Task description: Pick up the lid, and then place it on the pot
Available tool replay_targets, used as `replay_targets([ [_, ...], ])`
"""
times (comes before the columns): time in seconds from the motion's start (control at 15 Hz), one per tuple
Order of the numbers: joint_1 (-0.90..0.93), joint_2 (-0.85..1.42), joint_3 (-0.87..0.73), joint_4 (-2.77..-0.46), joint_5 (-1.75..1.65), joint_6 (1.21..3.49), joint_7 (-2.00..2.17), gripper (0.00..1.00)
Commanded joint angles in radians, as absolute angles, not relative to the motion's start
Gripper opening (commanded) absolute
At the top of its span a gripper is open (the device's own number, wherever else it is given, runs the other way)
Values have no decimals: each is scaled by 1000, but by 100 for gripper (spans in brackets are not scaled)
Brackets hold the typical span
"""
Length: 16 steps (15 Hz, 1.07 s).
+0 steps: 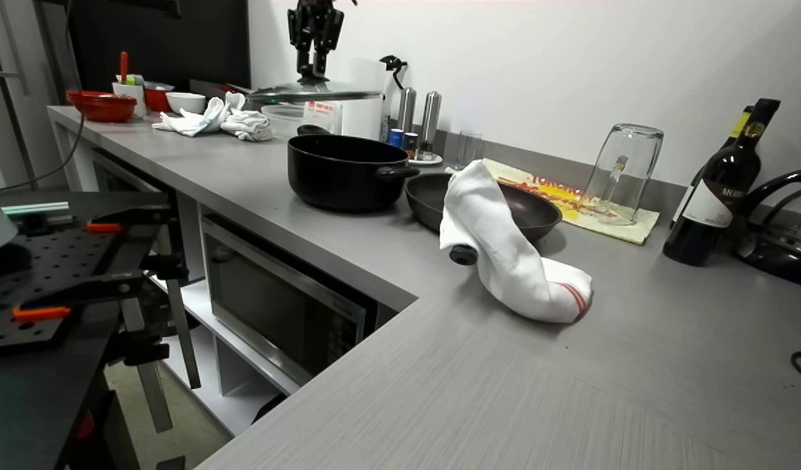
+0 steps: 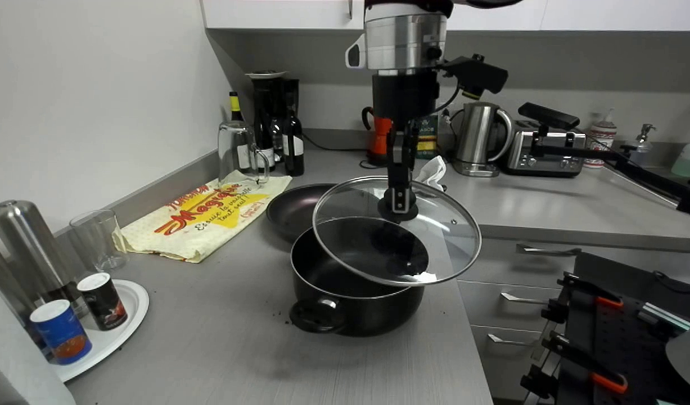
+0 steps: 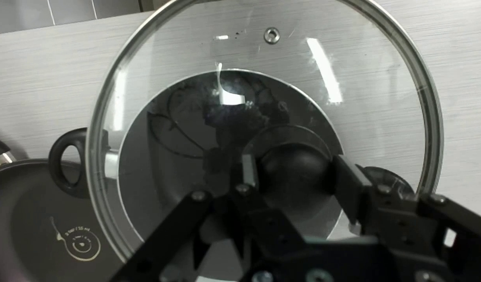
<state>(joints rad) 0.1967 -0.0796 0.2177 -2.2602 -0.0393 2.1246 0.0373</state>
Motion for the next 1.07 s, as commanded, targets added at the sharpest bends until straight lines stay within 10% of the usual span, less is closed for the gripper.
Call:
replay_targets([
  [0.0,178,10,195,-2139,-59,2069,15,25],
  [1.0,163,252,165,-1945,-37,2060,-28,25],
])
